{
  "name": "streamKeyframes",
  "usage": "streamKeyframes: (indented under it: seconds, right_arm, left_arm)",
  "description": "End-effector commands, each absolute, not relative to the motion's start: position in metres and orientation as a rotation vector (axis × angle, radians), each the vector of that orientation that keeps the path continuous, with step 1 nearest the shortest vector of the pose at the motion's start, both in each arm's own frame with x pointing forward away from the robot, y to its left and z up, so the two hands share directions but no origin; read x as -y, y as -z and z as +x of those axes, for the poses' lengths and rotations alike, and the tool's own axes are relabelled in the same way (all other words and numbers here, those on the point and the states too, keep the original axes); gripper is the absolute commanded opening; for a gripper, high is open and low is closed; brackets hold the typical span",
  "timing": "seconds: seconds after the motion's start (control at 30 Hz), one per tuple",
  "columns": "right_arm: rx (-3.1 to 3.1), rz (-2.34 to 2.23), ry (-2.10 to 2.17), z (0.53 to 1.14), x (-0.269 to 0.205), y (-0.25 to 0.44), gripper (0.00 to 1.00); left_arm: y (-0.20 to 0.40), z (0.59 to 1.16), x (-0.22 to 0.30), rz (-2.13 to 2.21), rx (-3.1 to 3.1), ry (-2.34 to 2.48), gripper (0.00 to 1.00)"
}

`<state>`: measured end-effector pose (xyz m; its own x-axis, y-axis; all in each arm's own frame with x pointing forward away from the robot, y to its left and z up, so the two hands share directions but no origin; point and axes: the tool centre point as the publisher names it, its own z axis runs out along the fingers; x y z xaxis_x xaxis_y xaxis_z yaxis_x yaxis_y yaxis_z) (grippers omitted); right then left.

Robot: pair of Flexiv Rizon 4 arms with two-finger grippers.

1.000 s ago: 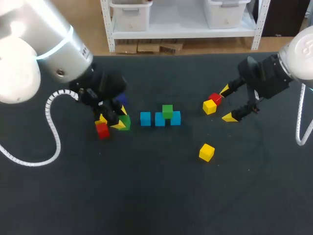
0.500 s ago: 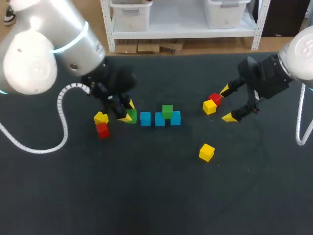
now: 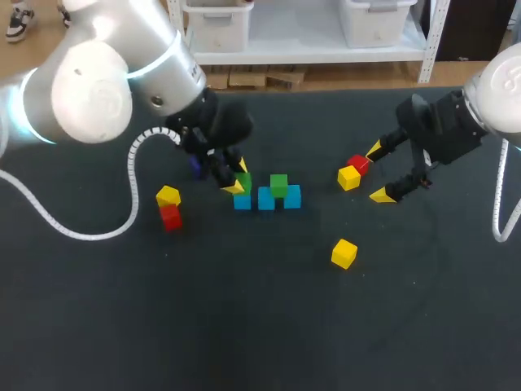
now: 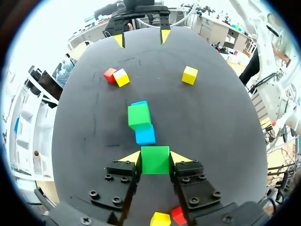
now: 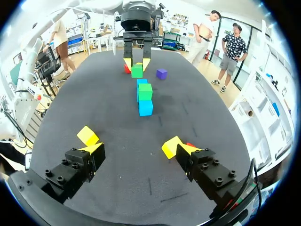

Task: Place the blue cubes, place green cubes on the blue cubes, place the yellow cubes on the green cubes, then place the red cubes on the yellow cubes, and place purple cube on the red cubes.

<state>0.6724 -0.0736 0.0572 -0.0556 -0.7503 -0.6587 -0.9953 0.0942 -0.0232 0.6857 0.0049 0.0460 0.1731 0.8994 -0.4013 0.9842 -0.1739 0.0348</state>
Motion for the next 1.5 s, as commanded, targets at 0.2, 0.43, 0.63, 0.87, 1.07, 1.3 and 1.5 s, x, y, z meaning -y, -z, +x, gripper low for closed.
streamKeyframes:
  seconds: [0.2,0.43,0.63,0.87,1.07,1.3,1.5]
  right_arm:
    - [-1.858,-1.707,-0.620,0.673,0.074,-0.057,1.00]
    - [-1.858,-1.707,-0.620,0.673,0.074,-0.057,1.00]
    - [-1.858,-1.707,-0.620,0.673,0.074,-0.057,1.00]
    - [-1.858,-1.707,-0.620,0.673,0.074,-0.057,1.00]
    - [-1.858,-1.707,-0.620,0.673,0.074,-0.057,1.00]
    - [-1.858,-1.707,-0.620,0.673,0.074,-0.057,1.00]
    - [-1.858,-1.707,-0.620,0.673,0.074,-0.057,1.00]
  left_arm:
    - [-0.040,0.697,0.005,2.159,-1.812,0.471,0.00]
    - [-0.037,0.698,0.010,2.147,-1.808,0.491,0.00]
    - [-0.034,0.699,0.012,2.143,-1.812,0.501,0.00]
    - [-0.031,0.700,0.013,2.138,-1.815,0.509,0.00]
    - [-0.029,0.701,0.014,2.139,-1.818,0.513,0.00]
    - [-0.027,0.702,0.013,2.146,-1.825,0.511,0.00]
    - [-0.025,0.703,0.013,2.150,-1.830,0.513,0.00]
